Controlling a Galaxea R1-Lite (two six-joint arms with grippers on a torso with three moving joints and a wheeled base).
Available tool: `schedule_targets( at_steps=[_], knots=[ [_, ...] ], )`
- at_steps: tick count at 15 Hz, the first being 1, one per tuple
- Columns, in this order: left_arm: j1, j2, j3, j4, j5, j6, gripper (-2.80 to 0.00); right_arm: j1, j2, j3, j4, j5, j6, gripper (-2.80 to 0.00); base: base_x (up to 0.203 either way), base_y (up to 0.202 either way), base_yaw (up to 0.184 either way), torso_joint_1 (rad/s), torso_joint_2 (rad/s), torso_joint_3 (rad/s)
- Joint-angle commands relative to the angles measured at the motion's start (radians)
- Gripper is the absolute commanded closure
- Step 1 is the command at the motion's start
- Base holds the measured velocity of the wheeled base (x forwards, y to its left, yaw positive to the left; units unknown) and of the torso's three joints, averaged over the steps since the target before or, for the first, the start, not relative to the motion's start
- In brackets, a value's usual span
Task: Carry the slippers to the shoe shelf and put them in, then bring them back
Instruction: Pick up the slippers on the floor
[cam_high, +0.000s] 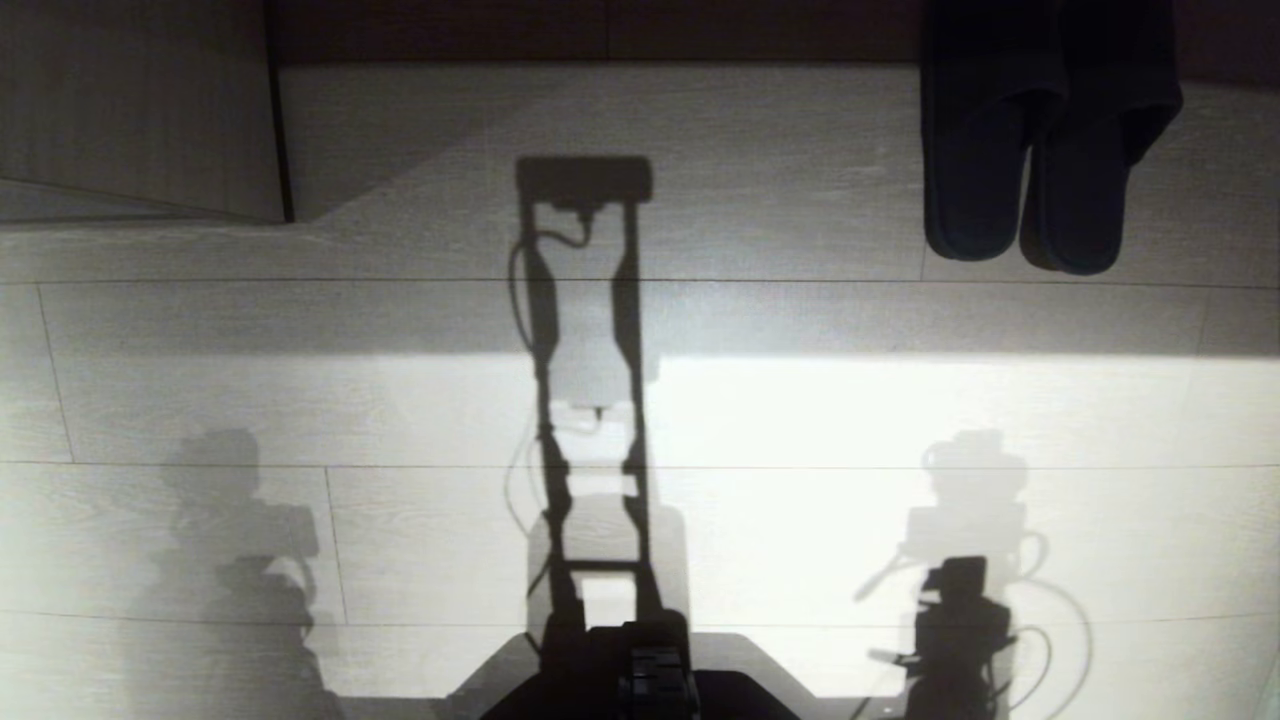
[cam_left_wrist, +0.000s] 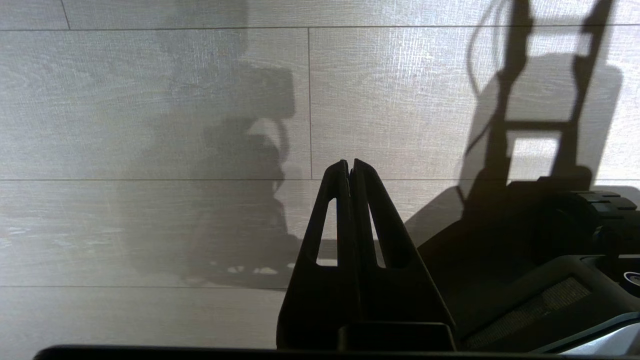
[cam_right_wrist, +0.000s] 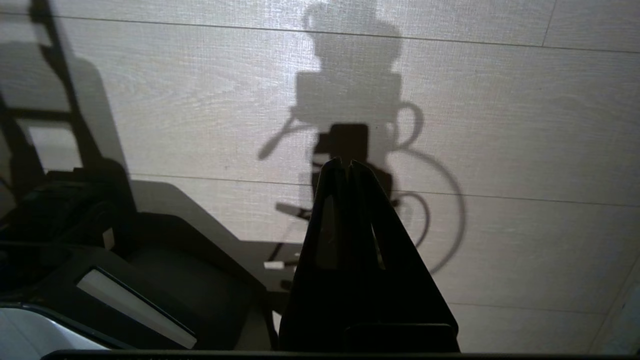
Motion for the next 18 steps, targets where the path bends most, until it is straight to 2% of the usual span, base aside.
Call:
schedule_targets(
  at_steps=[1,14,16,18],
  knots=[
    [0.0,-0.001,0.0,-0.001,0.0,-0.001,0.0,0.0,0.0,0.0,0.0,0.0,0.0,0.0,0.0,0.0,0.0,0.0,0.0,0.0],
    [0.0,-0.001,0.0,-0.001,0.0,-0.001,0.0,-0.001,0.029,-0.002,-0.01,-0.001,0.0,0.0,0.0,0.0,0.0,0.0,0.0,0.0],
    [0.0,-0.001,0.0,-0.001,0.0,-0.001,0.0,-0.001,0.12,-0.031,-0.077,-0.003,0.0,0.0,0.0,0.0,0.0,0.0,0.0,0.0],
    [0.0,-0.001,0.0,-0.001,0.0,-0.001,0.0,-0.002,0.292,-0.071,-0.203,-0.006,-0.002,0.0,0.0,0.0,0.0,0.0,0.0,0.0]
  ],
)
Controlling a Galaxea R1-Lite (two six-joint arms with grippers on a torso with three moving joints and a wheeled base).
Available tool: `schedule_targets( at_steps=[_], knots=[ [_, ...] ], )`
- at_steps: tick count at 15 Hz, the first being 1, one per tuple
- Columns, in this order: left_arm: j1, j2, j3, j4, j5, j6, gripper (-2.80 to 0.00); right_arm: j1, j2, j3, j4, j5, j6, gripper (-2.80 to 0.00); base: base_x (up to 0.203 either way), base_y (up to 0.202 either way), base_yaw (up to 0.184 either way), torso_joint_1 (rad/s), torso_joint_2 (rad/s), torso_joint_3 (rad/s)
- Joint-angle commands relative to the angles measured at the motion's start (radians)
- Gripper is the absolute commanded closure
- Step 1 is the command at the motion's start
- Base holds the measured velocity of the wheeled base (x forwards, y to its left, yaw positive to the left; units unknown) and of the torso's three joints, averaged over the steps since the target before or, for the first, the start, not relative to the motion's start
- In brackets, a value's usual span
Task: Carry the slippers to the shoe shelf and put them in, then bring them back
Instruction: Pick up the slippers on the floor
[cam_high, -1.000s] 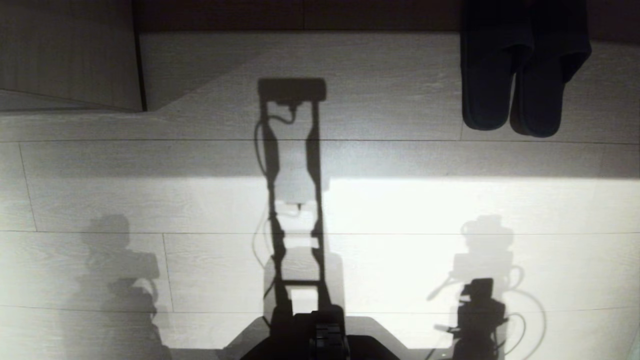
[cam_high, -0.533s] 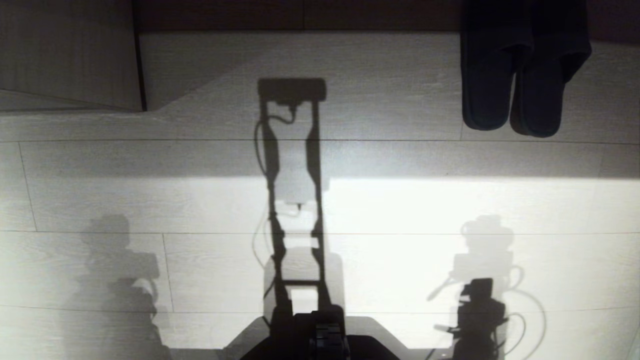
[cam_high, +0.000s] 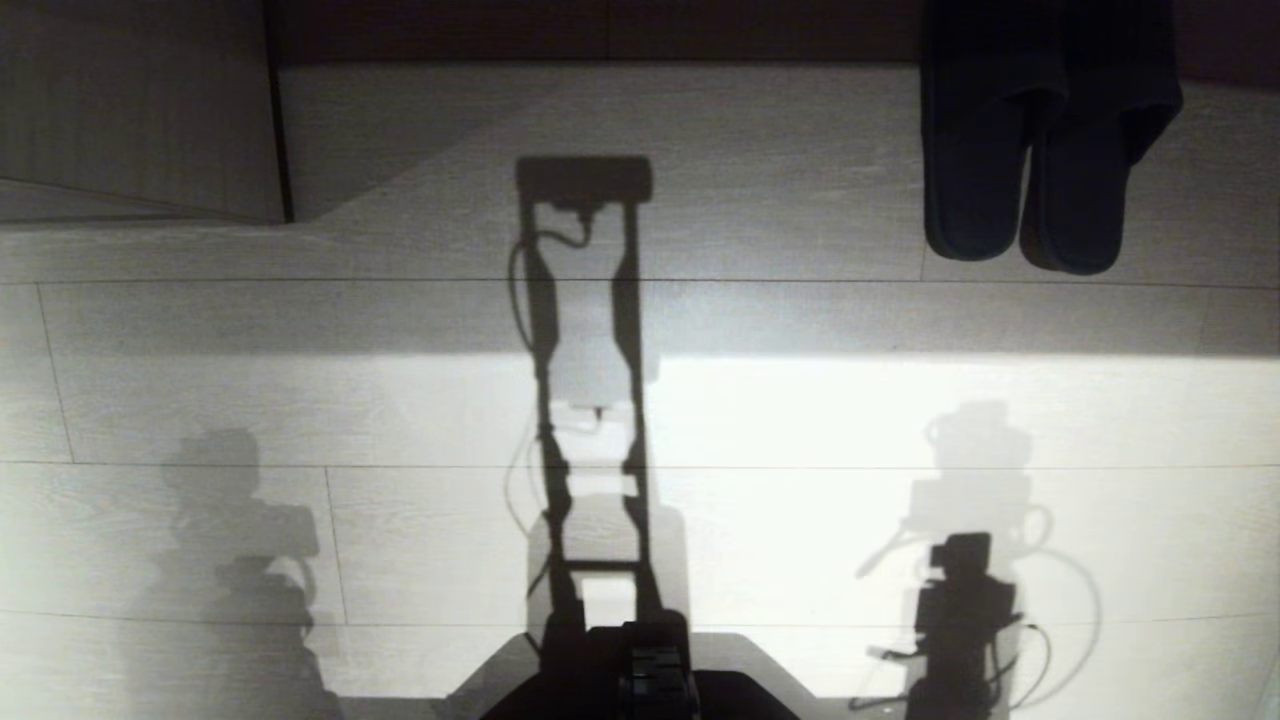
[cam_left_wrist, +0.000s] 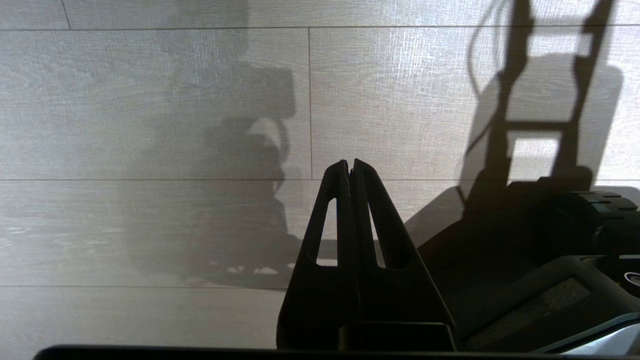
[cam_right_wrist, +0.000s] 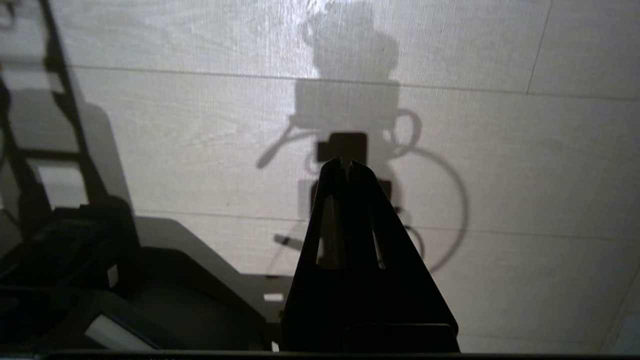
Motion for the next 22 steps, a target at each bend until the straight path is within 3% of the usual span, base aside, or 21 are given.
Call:
schedule_targets(
  at_steps=[1,5,10,16,22],
  knots=[
    [0.0,0.0,0.0,0.0,0.0,0.0,0.0,-0.002,0.258,-0.043,-0.163,-0.002,-0.002,0.0,0.0,0.0,0.0,0.0,0.0,0.0],
    [0.0,0.001,0.0,0.0,0.0,0.0,0.0,-0.029,0.619,-0.073,-0.565,-0.005,-0.006,0.0,0.0,0.0,0.0,0.0,0.0,0.0],
    [0.0,0.0,0.0,0.0,0.0,0.0,0.0,-0.064,1.024,-0.121,-0.908,-0.006,-0.009,0.0,0.0,0.0,0.0,0.0,0.0,0.0],
    [0.0,0.0,0.0,0.0,0.0,0.0,0.0,-0.1,1.332,-0.349,-1.043,-0.003,-0.008,0.0,0.0,0.0,0.0,0.0,0.0,0.0],
    [0.0,0.001,0.0,0.0,0.0,0.0,0.0,-0.091,1.486,-0.445,-1.202,-0.005,-0.048,0.0,0.0,0.0,0.0,0.0,0.0,0.0]
  ],
)
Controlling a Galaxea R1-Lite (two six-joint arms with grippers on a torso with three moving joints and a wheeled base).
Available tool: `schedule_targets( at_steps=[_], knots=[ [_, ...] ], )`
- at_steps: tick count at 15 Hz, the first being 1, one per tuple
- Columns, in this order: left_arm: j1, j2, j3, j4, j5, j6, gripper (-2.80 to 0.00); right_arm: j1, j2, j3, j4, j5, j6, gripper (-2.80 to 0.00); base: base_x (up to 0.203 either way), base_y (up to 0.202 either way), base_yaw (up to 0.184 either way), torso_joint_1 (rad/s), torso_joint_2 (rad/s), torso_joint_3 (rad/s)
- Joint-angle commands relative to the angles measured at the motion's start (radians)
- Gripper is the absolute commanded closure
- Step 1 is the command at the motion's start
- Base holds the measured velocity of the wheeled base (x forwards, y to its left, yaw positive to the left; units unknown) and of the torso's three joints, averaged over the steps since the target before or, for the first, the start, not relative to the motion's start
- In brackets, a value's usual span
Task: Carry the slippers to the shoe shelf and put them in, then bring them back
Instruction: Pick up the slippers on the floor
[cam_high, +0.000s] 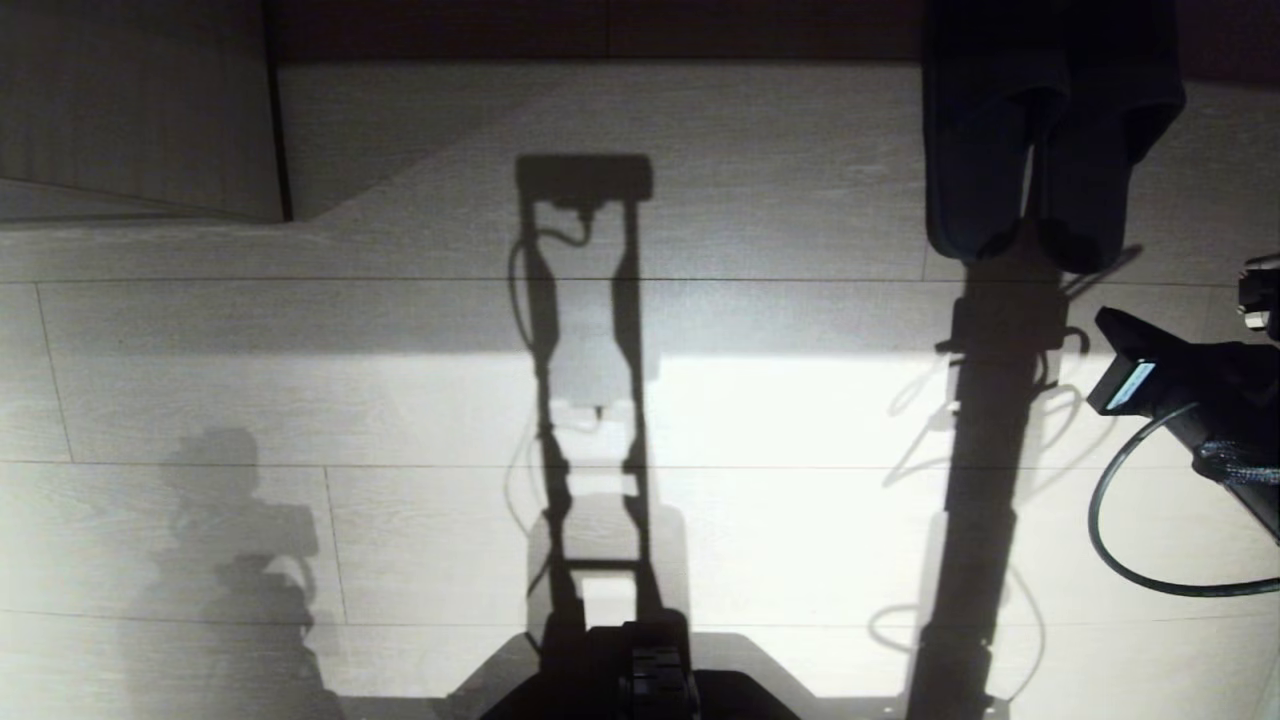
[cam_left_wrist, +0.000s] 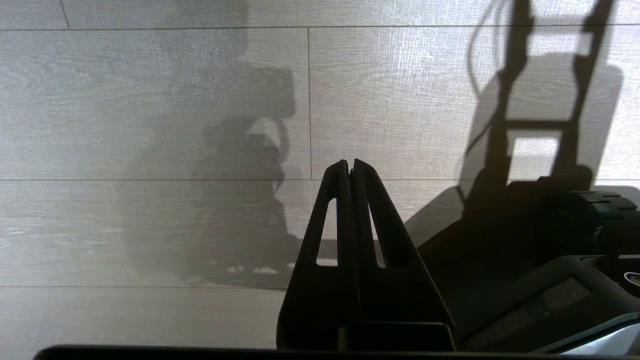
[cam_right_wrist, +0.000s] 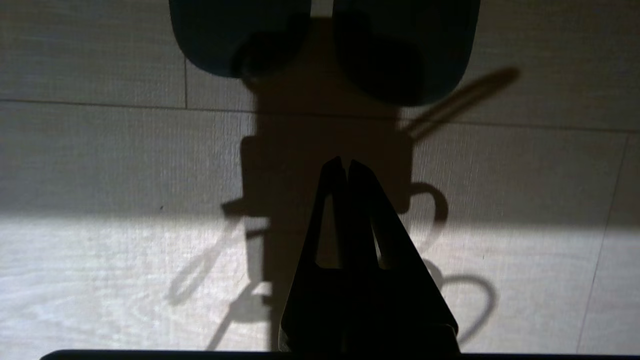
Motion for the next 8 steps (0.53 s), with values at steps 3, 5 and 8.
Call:
schedule_targets(
  at_steps=[3,5,8],
  knots=[
    [0.0,0.0,0.0,-0.001,0.0,0.0,0.0,0.021,0.111,-0.094,-0.078,-0.005,-0.017,0.0,0.0,0.0,0.0,0.0,0.0,0.0],
    [0.0,0.0,0.0,-0.001,0.0,0.0,0.0,0.033,0.113,-0.125,-0.076,-0.005,-0.004,0.0,0.0,0.0,0.0,0.0,0.0,0.0],
    [0.0,0.0,0.0,-0.001,0.0,0.0,0.0,0.004,0.117,-0.155,-0.069,-0.005,0.024,0.0,0.0,0.0,0.0,0.0,0.0,0.0]
  ],
)
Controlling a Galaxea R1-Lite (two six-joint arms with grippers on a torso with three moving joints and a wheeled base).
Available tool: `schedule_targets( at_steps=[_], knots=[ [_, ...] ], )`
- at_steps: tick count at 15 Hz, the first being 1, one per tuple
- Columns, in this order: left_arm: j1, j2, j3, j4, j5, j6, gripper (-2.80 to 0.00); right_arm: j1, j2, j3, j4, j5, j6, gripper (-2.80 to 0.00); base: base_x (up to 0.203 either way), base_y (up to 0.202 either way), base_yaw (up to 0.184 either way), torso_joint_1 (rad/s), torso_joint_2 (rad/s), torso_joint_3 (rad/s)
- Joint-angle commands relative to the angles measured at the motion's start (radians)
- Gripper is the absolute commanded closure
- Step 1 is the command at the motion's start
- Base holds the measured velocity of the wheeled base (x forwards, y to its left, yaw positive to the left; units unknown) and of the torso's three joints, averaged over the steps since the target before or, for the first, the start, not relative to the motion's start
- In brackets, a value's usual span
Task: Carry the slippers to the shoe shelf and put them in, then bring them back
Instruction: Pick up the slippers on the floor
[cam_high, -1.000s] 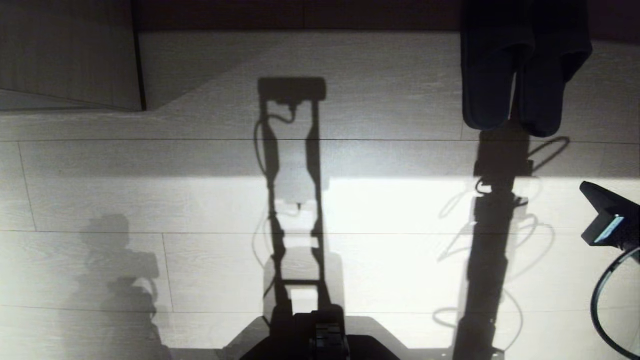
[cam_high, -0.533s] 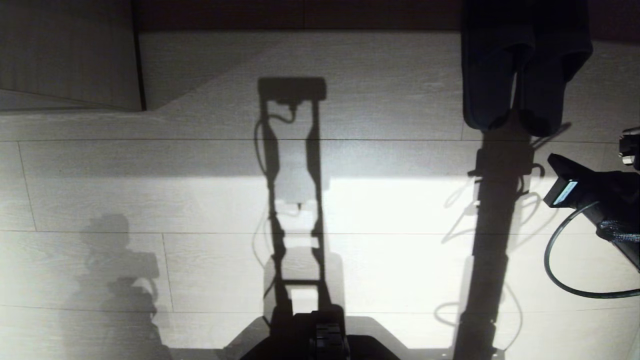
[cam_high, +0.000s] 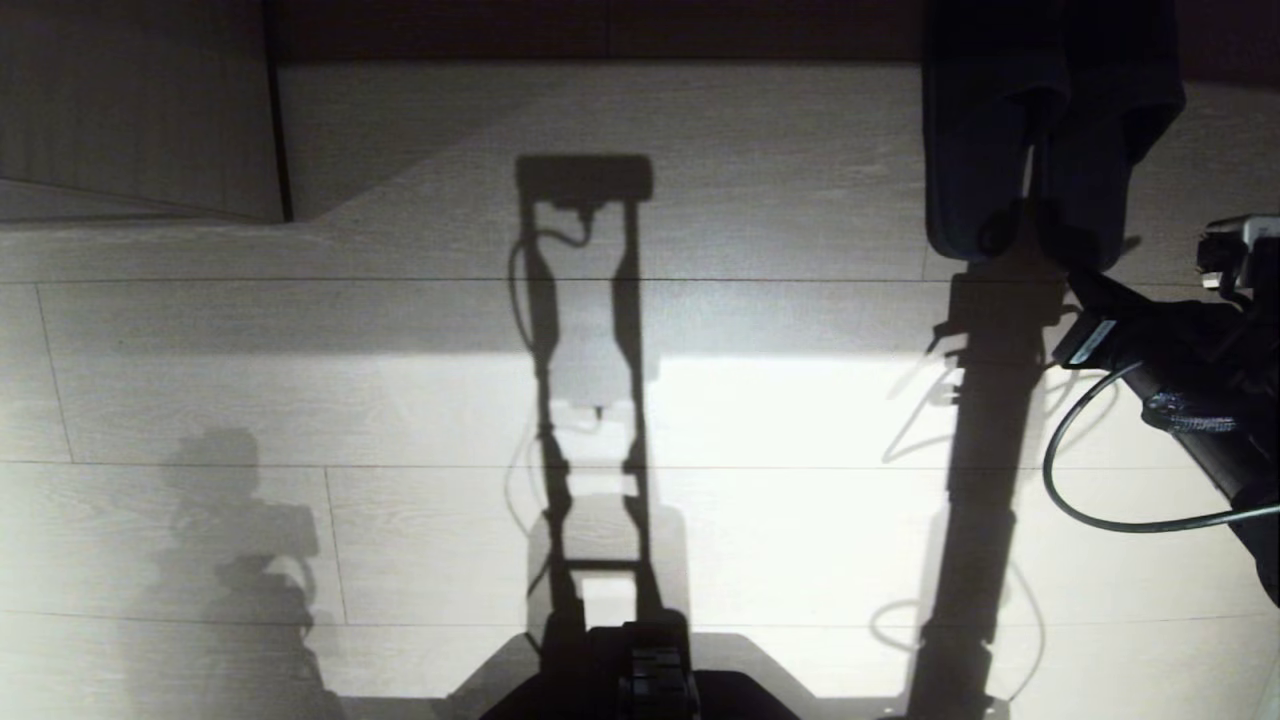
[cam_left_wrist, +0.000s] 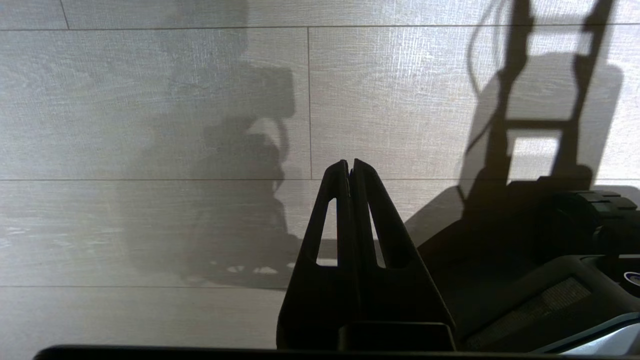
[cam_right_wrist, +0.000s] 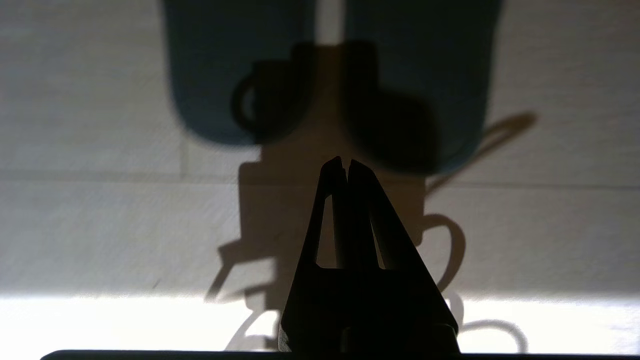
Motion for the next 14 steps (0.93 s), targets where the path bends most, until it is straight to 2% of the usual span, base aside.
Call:
schedule_targets(
  at_steps=[1,4,14],
  knots=[
    [0.0,0.0,0.0,-0.001,0.0,-0.001,0.0,-0.01,0.016,-0.009,-0.011,0.001,0.014,0.0,0.0,0.0,0.0,0.0,0.0,0.0],
    [0.0,0.0,0.0,-0.001,0.0,-0.001,0.0,-0.005,0.036,-0.021,-0.015,0.0,0.014,0.0,0.0,0.0,0.0,0.0,0.0,0.0],
    [0.0,0.0,0.0,-0.001,0.0,-0.001,0.0,0.009,0.094,-0.216,-0.018,0.0,0.012,0.0,0.0,0.0,0.0,0.0,0.0,0.0]
  ],
)
